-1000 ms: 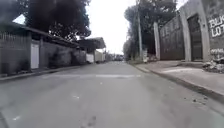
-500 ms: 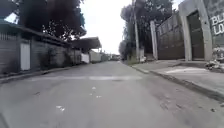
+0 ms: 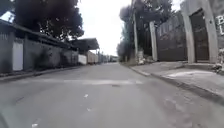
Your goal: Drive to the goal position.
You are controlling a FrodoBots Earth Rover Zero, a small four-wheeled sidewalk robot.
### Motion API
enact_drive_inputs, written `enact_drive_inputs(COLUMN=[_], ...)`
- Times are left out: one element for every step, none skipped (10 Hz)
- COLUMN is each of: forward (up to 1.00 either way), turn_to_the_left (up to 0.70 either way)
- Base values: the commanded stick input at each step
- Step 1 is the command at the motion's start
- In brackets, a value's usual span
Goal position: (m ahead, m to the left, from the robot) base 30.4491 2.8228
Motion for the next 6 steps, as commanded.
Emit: enact_drive_inputs(forward=[0.85, 0.85, 0.85, 0.85, 0.85, 0.85], turn_to_the_left=[0.00, 0.00, 0.00, 0.00, 0.00, 0.00])
